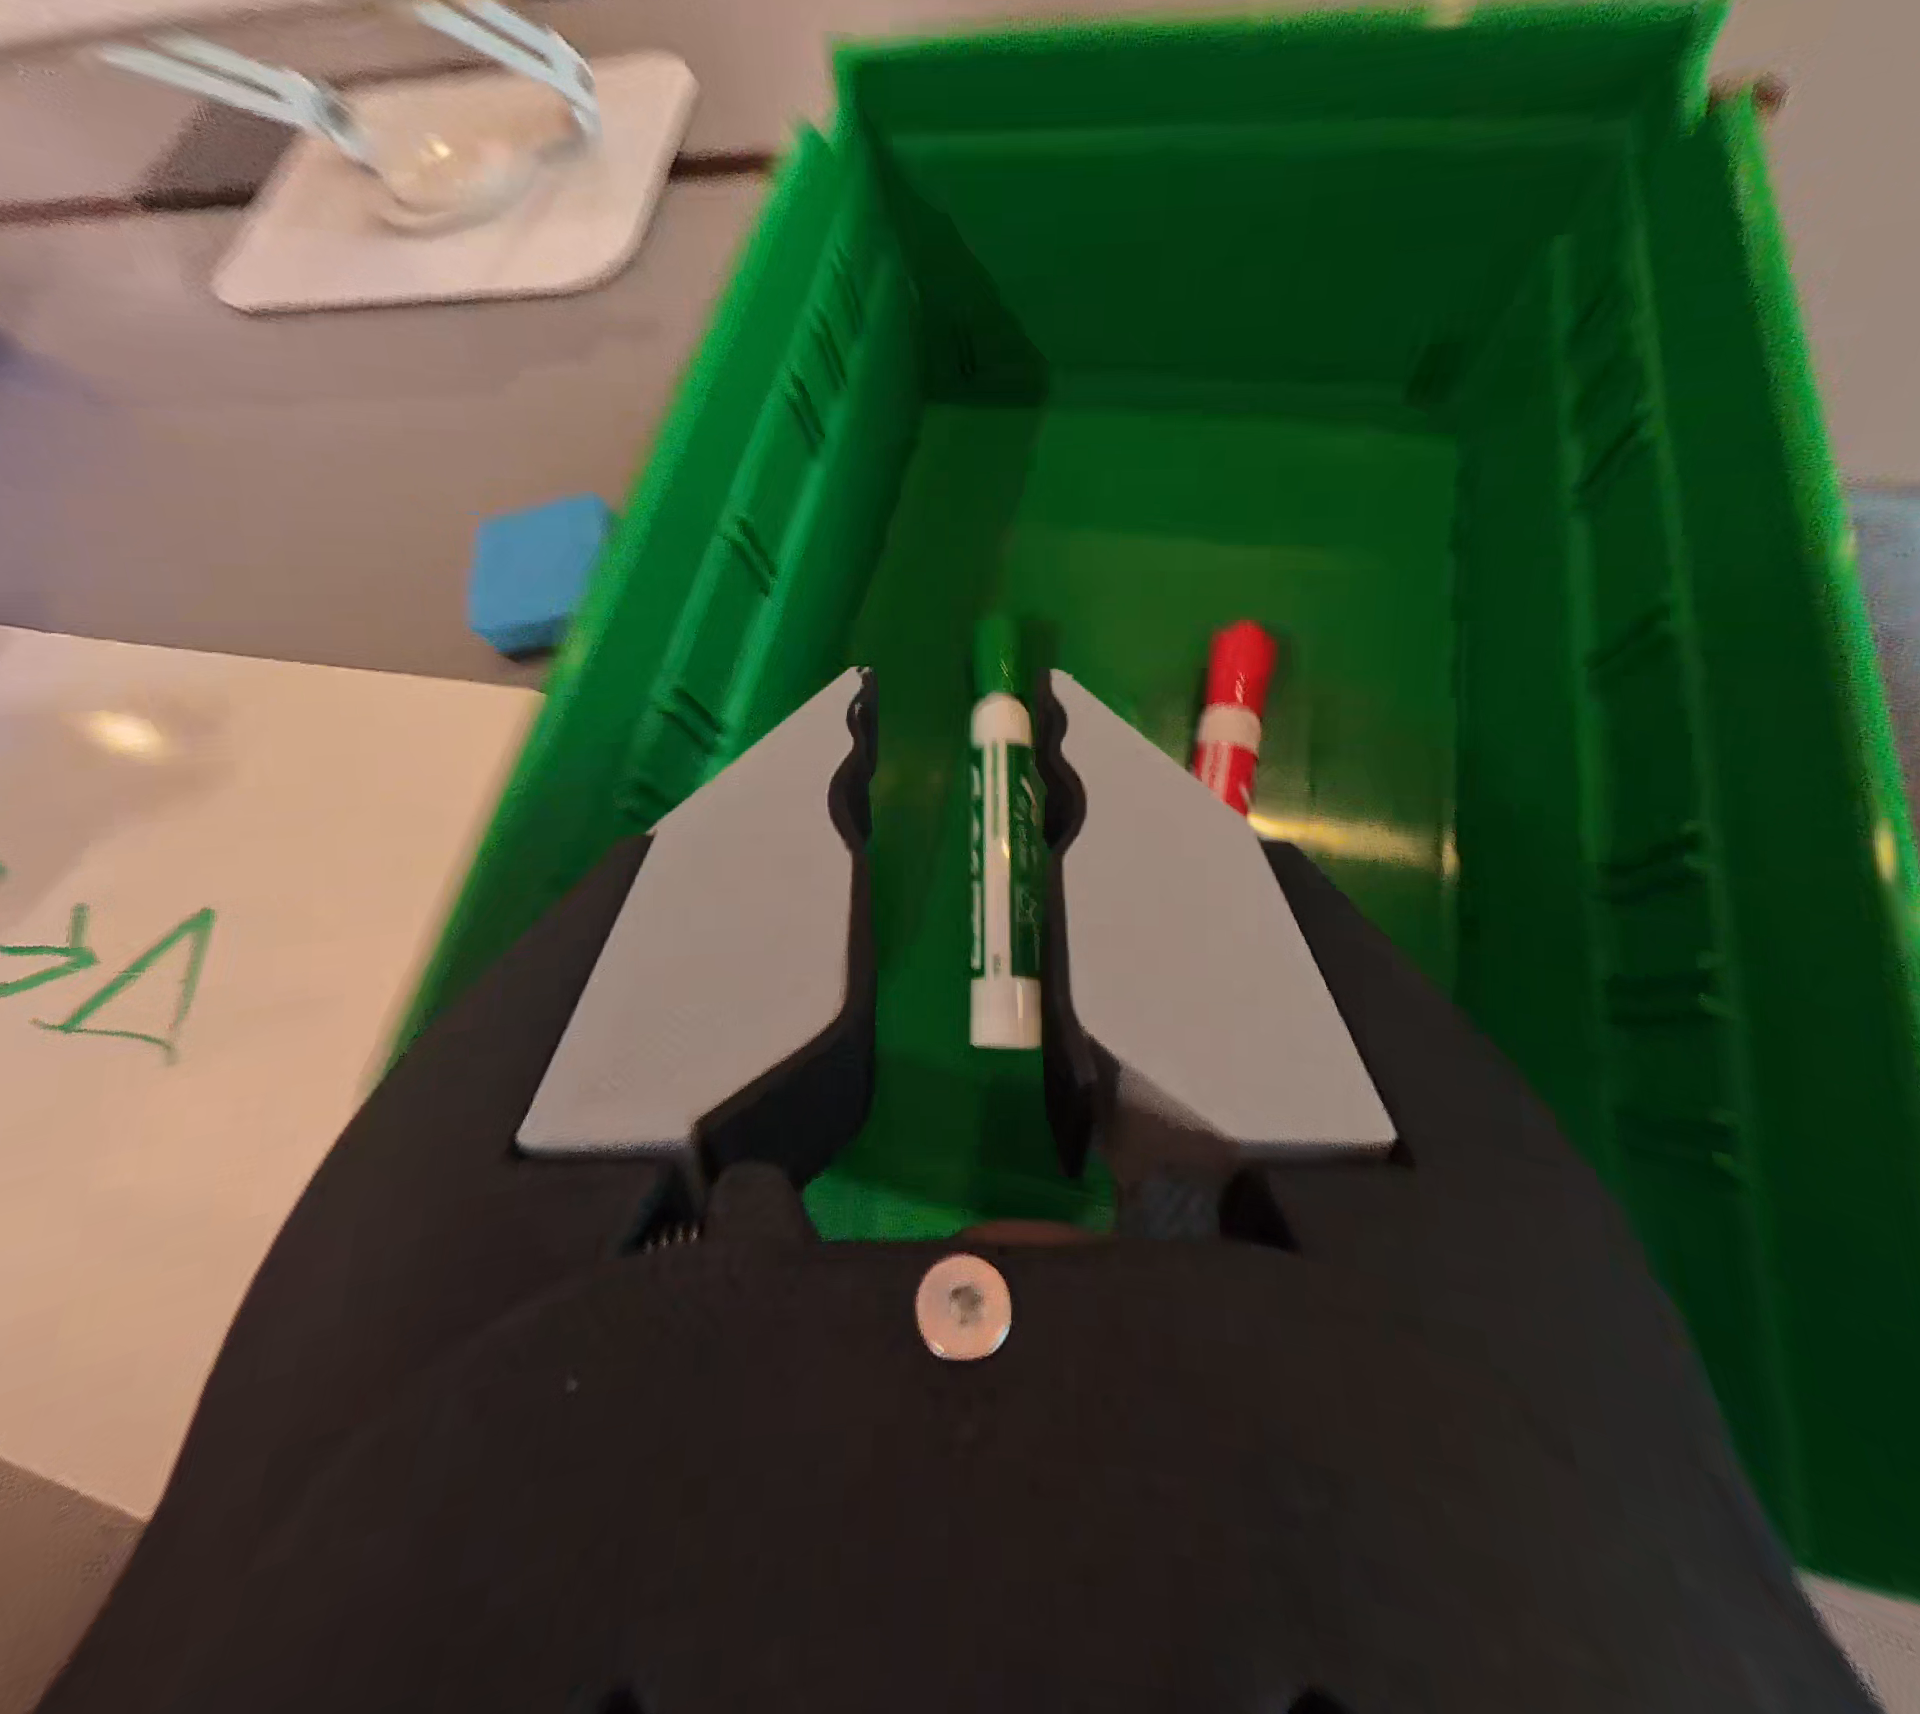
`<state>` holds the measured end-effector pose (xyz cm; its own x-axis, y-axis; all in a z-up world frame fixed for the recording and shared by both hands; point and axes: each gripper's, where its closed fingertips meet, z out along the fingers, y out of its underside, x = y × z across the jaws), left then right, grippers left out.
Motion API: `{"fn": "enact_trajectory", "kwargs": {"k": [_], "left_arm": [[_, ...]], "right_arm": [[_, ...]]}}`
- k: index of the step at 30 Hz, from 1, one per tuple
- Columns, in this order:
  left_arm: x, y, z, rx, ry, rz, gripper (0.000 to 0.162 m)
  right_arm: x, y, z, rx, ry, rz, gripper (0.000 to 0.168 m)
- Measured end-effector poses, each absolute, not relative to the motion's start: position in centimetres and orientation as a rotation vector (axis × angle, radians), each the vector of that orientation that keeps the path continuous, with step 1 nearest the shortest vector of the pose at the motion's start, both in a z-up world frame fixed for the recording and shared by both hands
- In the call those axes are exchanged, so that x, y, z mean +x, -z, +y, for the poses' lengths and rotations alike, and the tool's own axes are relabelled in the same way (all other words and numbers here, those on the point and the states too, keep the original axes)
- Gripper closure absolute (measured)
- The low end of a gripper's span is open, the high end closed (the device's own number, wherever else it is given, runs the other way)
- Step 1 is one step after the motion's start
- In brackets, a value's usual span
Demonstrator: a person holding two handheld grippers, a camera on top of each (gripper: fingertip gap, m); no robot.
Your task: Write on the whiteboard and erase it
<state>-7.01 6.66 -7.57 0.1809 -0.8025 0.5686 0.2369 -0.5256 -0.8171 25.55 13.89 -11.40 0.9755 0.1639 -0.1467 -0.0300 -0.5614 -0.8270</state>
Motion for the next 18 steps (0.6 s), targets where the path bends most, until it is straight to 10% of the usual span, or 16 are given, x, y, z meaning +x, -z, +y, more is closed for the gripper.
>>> {"fn": "enact_trajectory", "kwargs": {"k": [6,18], "left_arm": [[-7.0,7.8,6.8,-1.592,1.495,0.55,0.132],[-8.0,7.1,7.5,-1.569,1.49,0.496,0.133]], "right_arm": [[16.4,4.4,12.2,-1.992,-0.283,-0.381,0.145],[6.4,15.5,19.0,-2.326,-0.041,-0.627,0.12]]}}
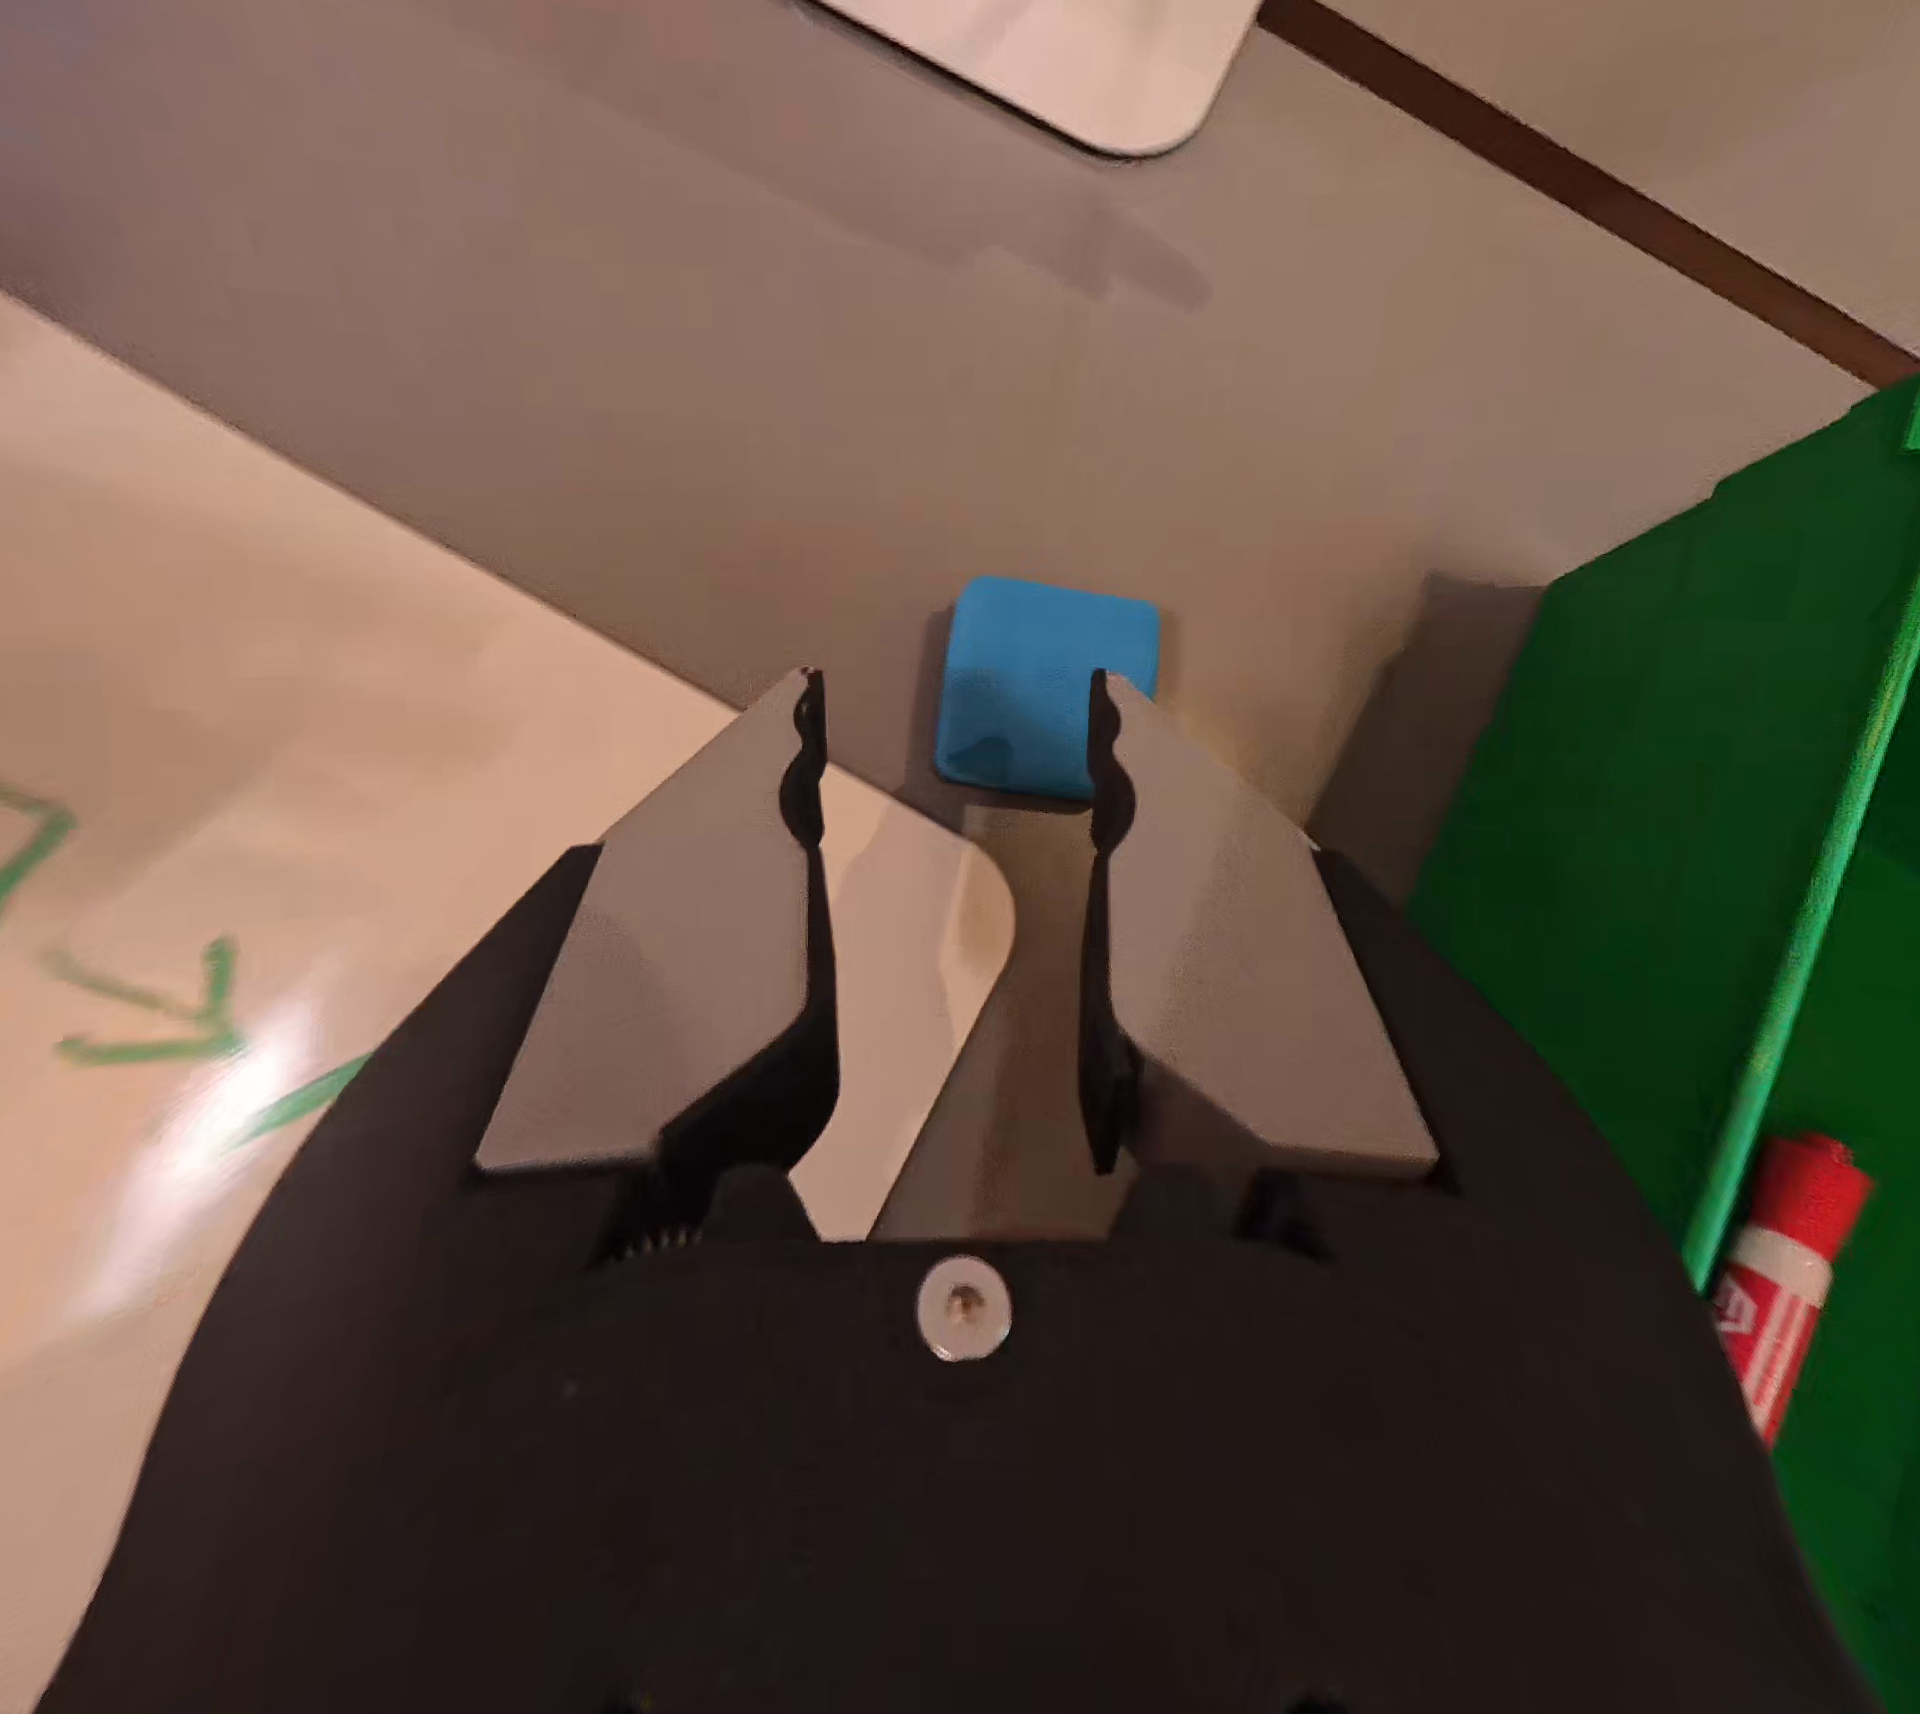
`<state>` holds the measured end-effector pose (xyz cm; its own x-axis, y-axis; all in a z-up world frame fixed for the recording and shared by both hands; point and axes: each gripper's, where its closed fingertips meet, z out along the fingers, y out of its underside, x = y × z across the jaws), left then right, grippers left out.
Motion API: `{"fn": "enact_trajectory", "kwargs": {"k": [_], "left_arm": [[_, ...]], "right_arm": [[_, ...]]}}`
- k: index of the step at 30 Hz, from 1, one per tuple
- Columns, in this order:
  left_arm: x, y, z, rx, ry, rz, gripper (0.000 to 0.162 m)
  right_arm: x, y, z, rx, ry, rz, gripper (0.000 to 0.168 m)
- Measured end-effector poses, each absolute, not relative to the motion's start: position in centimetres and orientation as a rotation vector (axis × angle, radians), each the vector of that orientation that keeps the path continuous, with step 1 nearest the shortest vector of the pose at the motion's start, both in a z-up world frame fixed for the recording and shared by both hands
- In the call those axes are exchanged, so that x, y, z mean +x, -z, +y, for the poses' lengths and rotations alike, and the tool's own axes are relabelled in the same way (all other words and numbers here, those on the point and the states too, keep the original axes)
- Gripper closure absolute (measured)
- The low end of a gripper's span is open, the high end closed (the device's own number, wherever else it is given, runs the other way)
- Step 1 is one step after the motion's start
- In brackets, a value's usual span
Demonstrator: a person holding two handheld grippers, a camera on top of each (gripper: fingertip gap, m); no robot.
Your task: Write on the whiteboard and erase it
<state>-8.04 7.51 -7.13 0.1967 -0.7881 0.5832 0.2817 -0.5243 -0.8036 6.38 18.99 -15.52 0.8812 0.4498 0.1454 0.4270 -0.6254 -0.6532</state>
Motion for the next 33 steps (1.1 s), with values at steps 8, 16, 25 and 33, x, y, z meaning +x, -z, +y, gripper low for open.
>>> {"fn": "enact_trajectory", "kwargs": {"k": [8,16,25,33], "left_arm": [[-8.5,6.7,7.7,-1.563,1.497,0.467,0.133],[-8.9,6.5,8.0,-1.559,1.49,0.452,0.133],[-8.8,6.7,8.1,-1.566,1.48,0.452,0.133],[-8.8,7.0,8.2,-1.58,1.482,0.45,0.133]], "right_arm": [[8.7,20.0,21.6,-2.516,0.058,-0.591,0.114],[5.6,17.4,19.2,-2.42,-0.204,-0.73,0.117],[2.3,16.9,9.8,-2.41,-0.4,-1.109,0.117],[3.2,19.9,6.4,-2.48,-0.383,-1.262,0.115]]}}
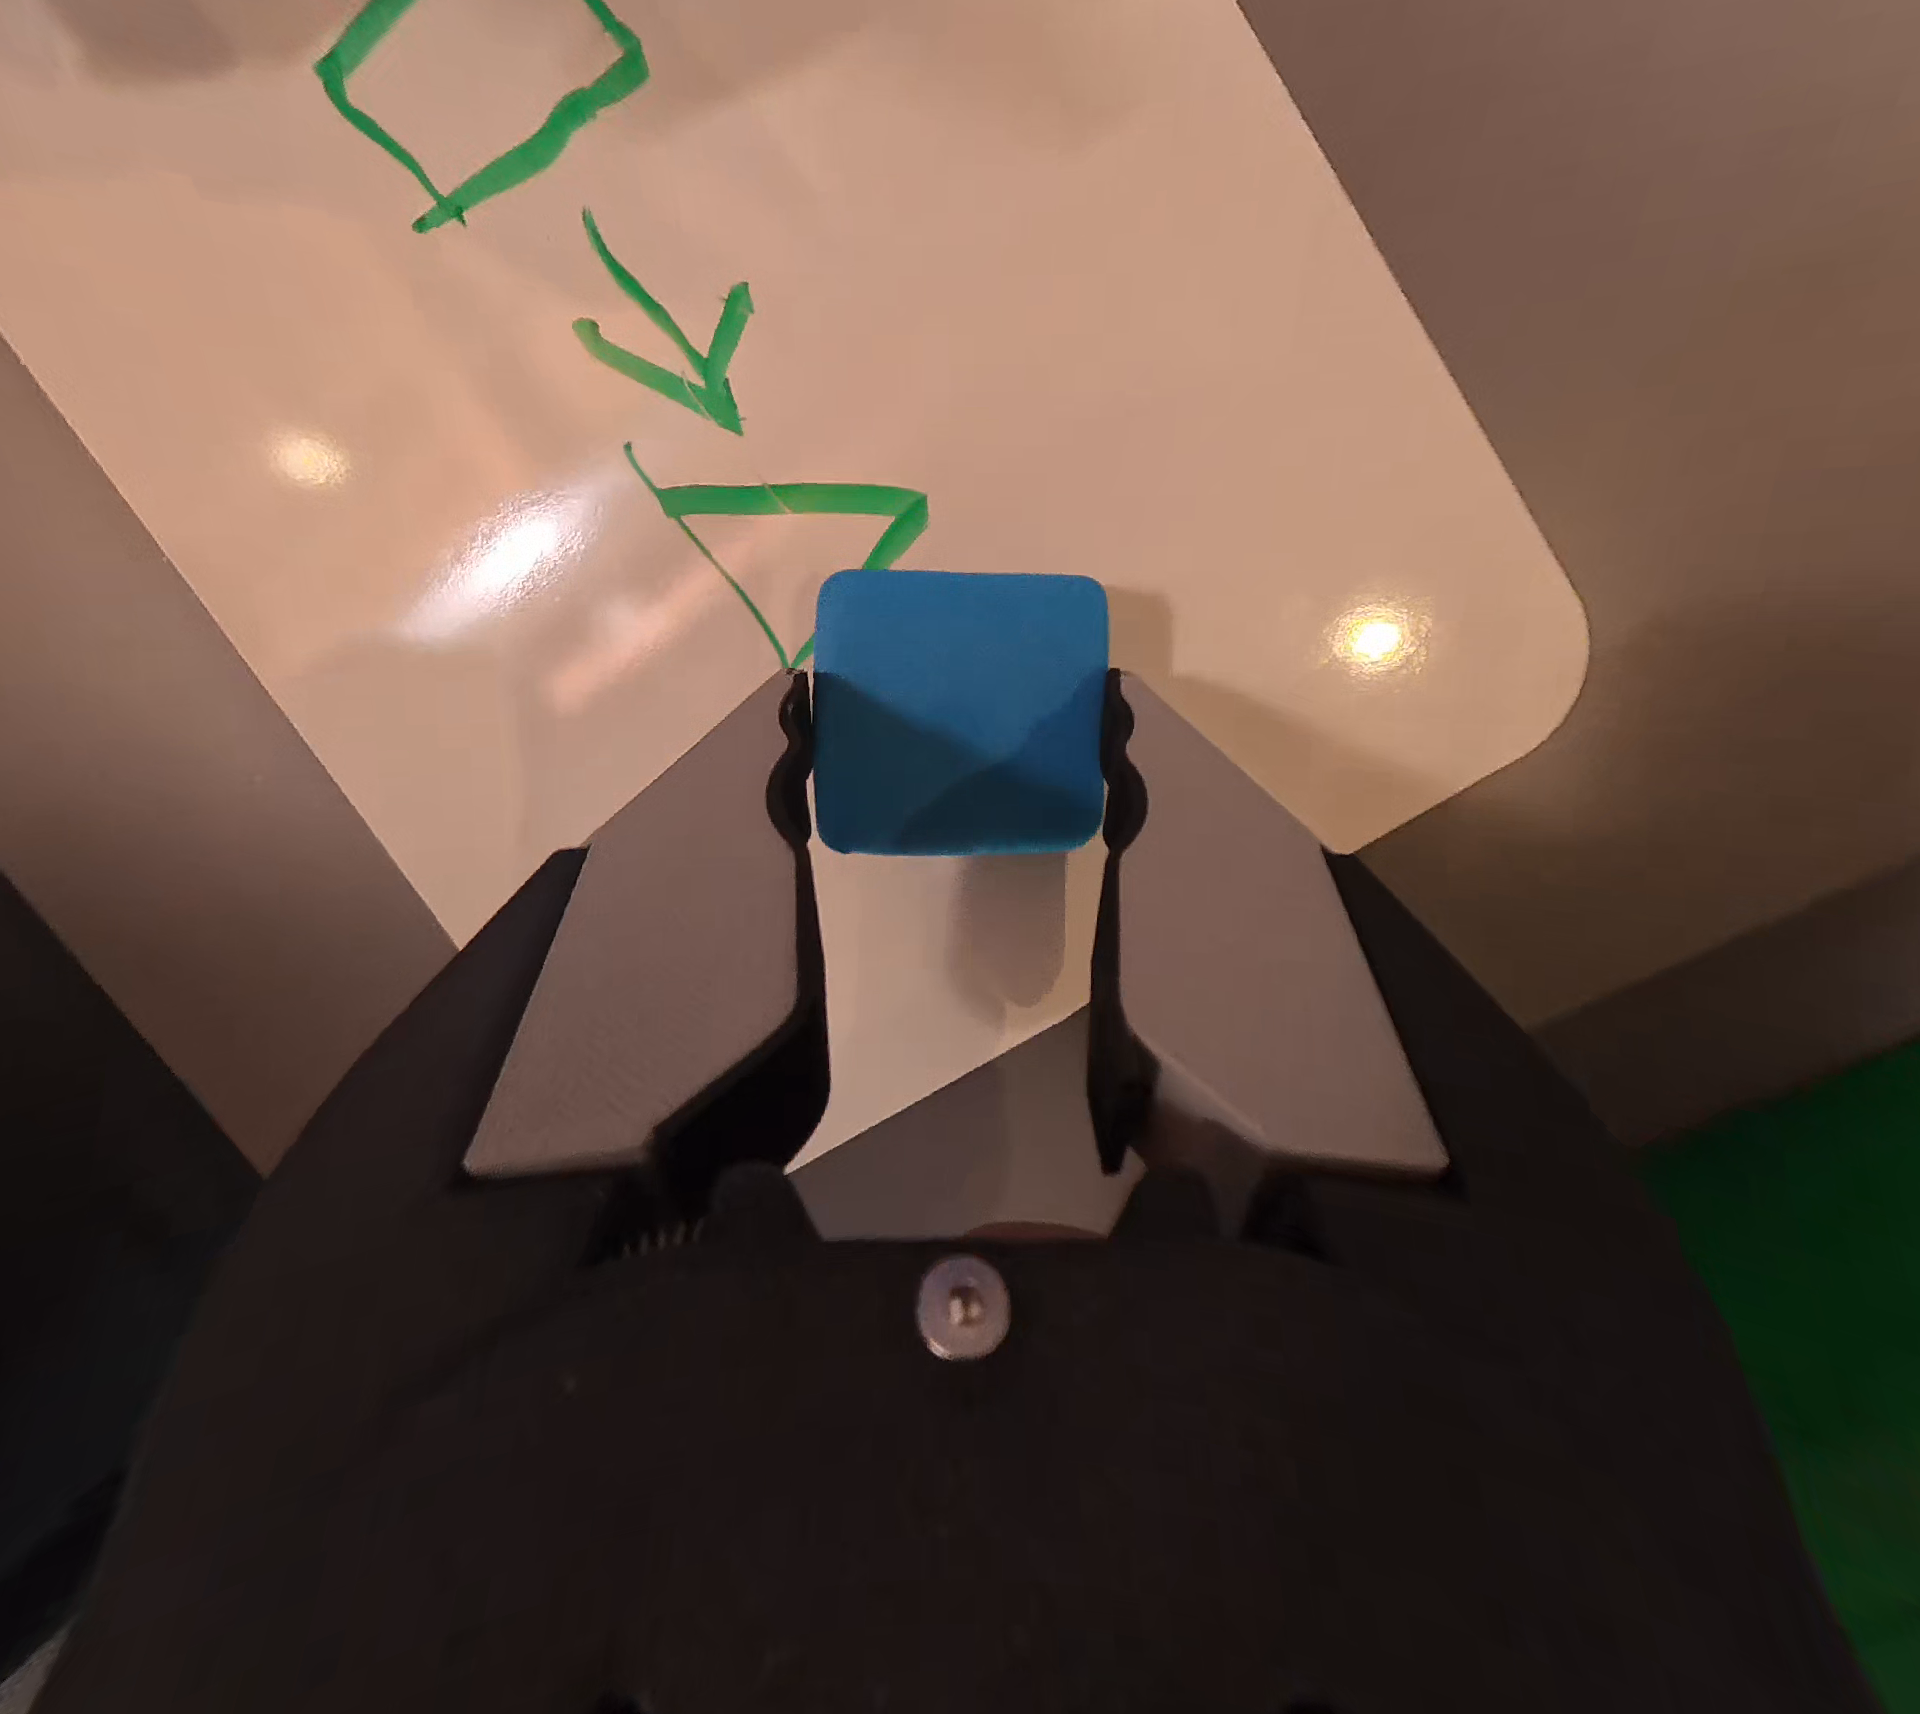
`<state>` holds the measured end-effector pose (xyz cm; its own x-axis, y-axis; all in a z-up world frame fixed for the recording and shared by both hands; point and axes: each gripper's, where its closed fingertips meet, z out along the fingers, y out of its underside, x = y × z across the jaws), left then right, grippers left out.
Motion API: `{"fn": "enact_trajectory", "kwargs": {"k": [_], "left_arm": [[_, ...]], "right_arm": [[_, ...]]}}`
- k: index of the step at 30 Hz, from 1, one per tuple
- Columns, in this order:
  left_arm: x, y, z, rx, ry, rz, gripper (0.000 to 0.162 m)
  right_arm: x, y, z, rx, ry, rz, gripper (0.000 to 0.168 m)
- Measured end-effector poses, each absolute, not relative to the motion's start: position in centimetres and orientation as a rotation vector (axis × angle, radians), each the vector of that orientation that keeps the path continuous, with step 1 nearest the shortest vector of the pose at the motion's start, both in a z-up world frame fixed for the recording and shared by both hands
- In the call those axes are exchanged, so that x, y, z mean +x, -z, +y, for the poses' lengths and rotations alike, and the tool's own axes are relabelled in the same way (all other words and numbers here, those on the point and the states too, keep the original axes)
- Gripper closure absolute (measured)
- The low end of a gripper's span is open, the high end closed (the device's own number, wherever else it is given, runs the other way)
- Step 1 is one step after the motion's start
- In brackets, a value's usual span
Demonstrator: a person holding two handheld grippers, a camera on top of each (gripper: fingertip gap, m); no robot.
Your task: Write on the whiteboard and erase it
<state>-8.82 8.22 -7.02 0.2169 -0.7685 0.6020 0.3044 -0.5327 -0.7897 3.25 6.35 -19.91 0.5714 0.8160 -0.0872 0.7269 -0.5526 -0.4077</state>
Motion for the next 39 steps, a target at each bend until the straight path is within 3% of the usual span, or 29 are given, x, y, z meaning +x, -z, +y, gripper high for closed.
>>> {"fn": "enact_trajectory", "kwargs": {"k": [5,11,16,19,28,39], "left_arm": [[-8.1,7.1,6.9,-1.598,1.503,0.558,0.133],[-5.7,9.8,0.8,-1.665,1.49,1.064,0.133],[-5.4,13.5,-2.0,-1.733,1.284,1.382,0.162],[-5.9,15.6,-2.0,-1.792,1.125,1.486,0.162],[-7.1,19.9,-0.7,-1.981,0.879,1.556,0.162],[-7.0,20.0,-0.3,-2.003,0.908,1.498,0.162]], "right_arm": [[3.1,19.4,5.8,-2.448,-0.397,-1.287,0.115],[3.3,19.8,5.4,-2.453,-0.374,-1.305,0.113],[3.5,19.6,5.1,-2.443,-0.381,-1.303,0.118],[3.5,19.6,5.0,-2.443,-0.404,-1.3,0.118],[3.2,19.6,5.7,-2.461,-0.447,-1.23,0.118],[2.5,19.6,6.4,-2.447,-0.415,-1.213,0.118]]}}
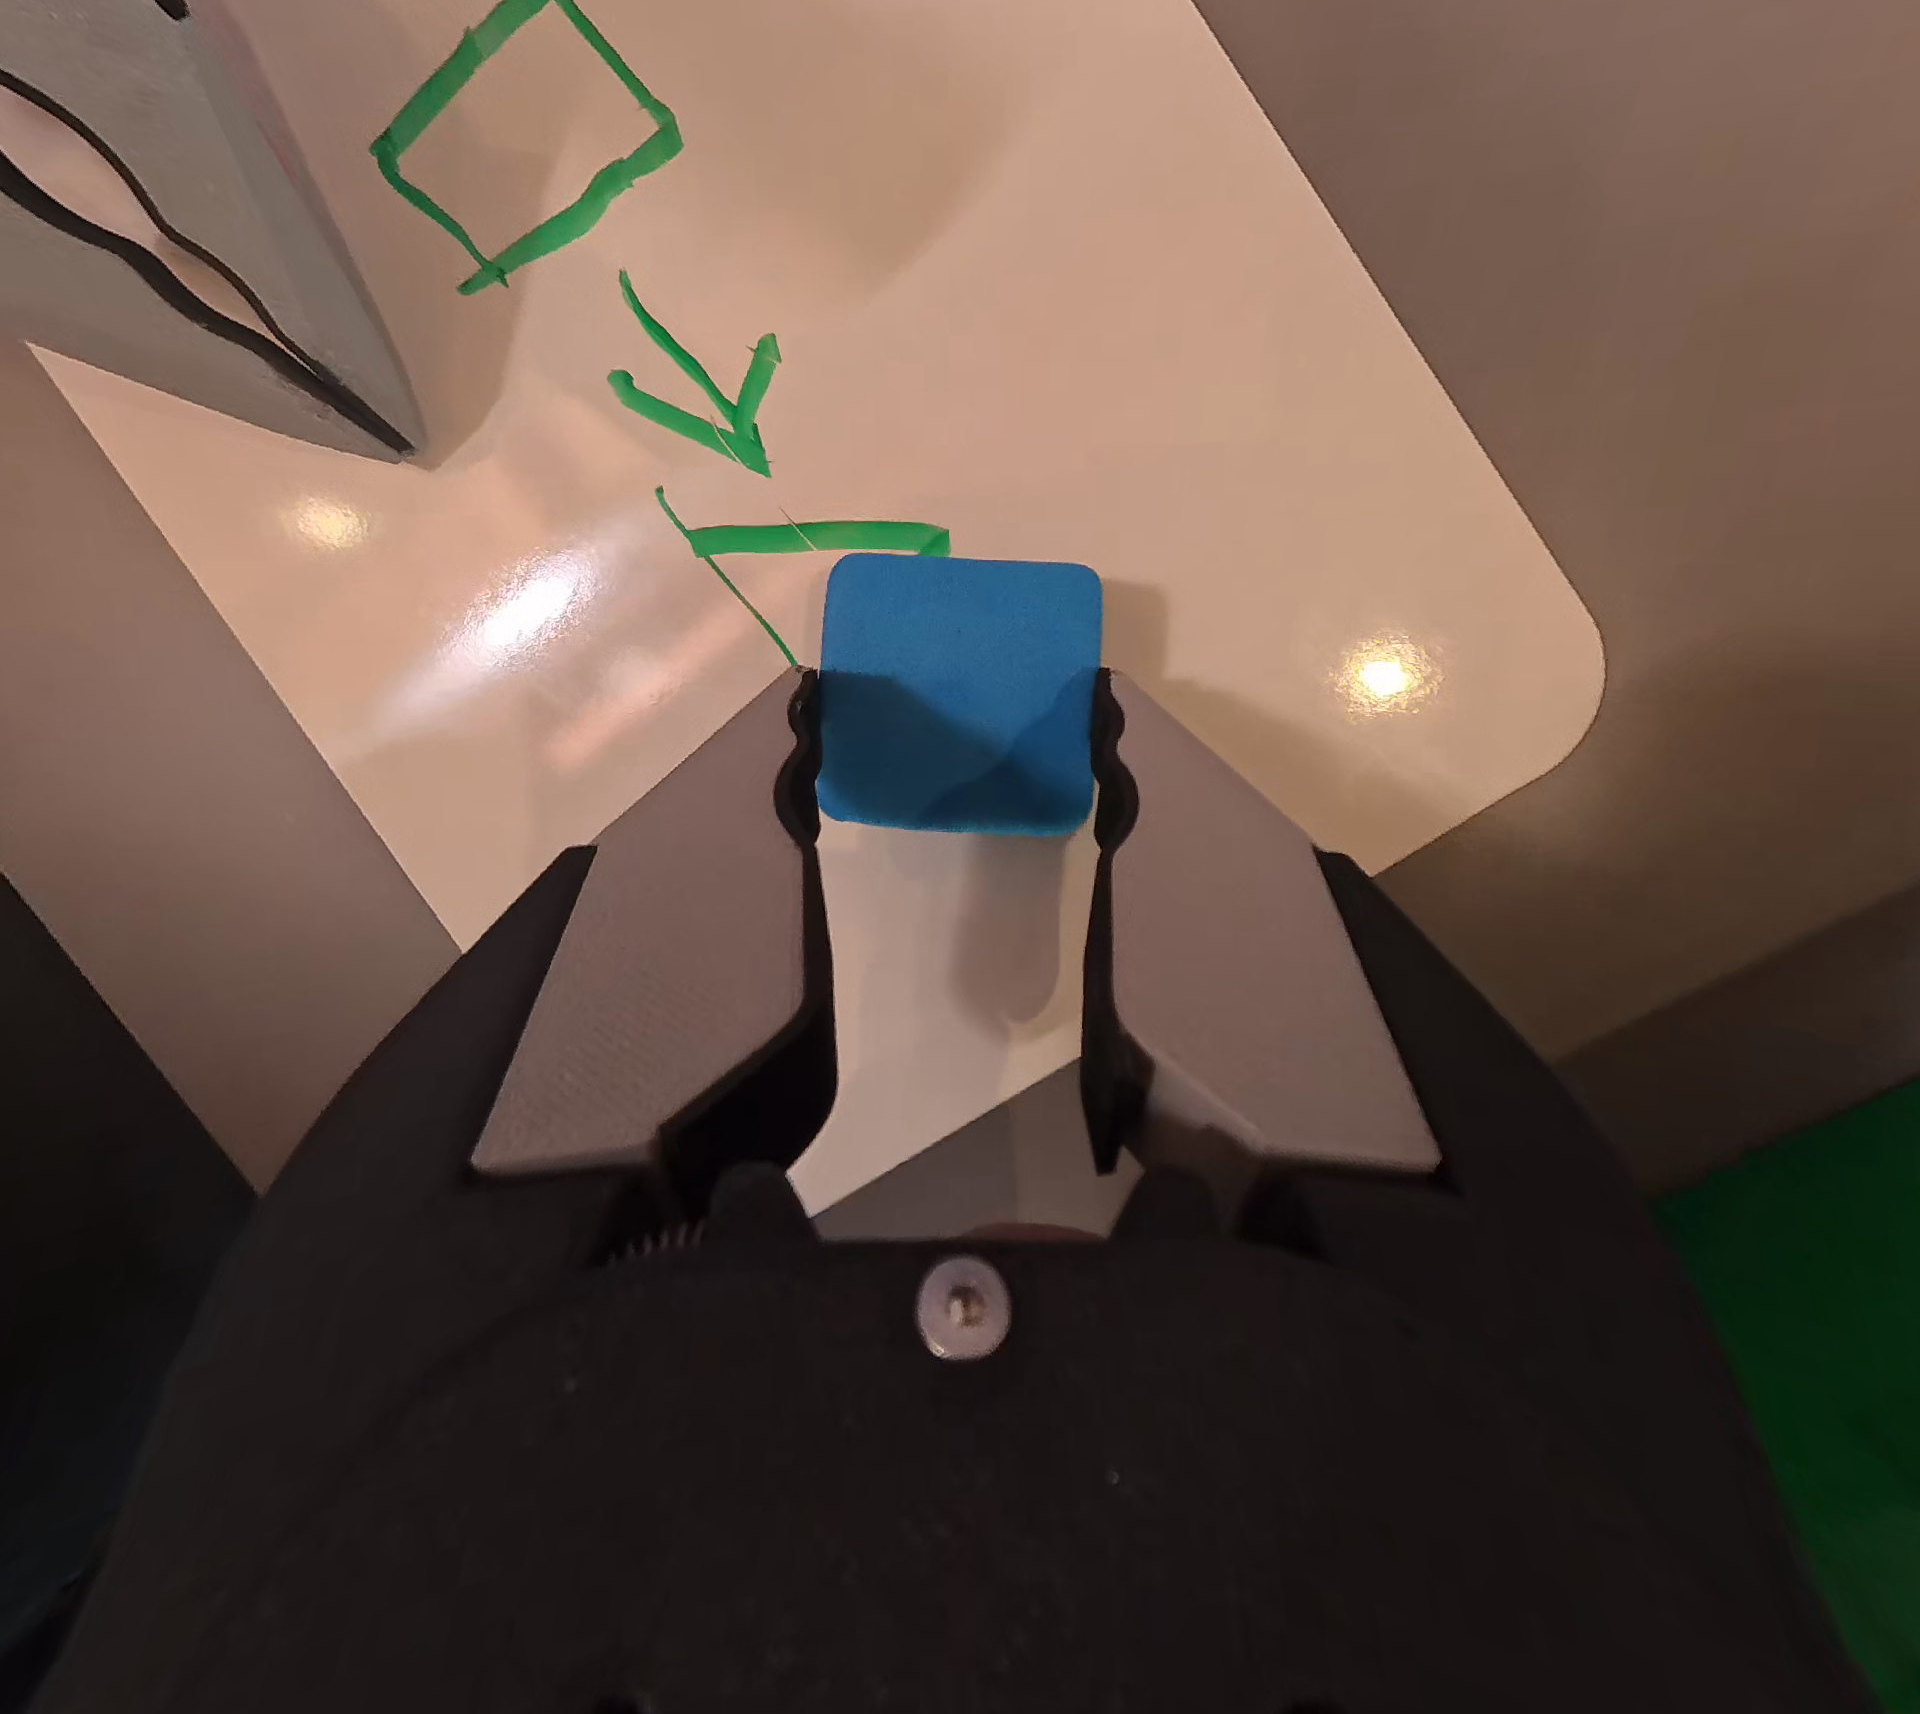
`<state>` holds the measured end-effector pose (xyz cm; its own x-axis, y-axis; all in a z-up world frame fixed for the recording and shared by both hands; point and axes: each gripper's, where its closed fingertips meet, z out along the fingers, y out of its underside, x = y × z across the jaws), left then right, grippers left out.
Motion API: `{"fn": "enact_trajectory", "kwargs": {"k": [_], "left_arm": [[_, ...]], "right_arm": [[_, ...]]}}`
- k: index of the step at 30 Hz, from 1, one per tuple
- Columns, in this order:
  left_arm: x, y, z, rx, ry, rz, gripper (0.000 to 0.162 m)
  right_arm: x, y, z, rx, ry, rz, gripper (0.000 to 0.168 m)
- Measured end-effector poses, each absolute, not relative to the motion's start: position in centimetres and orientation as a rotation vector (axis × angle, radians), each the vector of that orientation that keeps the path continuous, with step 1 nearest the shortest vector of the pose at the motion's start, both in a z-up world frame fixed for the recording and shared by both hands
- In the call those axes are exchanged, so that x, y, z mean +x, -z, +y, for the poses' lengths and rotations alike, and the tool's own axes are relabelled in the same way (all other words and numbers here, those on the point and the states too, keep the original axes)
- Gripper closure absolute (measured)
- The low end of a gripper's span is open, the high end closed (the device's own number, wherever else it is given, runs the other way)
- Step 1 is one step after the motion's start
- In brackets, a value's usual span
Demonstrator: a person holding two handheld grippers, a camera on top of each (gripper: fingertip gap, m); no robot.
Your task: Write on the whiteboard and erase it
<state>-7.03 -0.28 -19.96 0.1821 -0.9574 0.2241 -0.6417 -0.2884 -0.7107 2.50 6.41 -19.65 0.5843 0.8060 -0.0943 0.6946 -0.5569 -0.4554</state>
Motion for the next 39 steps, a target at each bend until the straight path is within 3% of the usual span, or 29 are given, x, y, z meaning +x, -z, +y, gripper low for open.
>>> {"fn": "enact_trajectory", "kwargs": {"k": [39], "left_arm": [[-7.0,19.9,-0.3,-1.991,0.91,1.493,0.162]], "right_arm": [[-2.3,19.7,5.5,-2.385,-0.475,-1.352,0.118]]}}
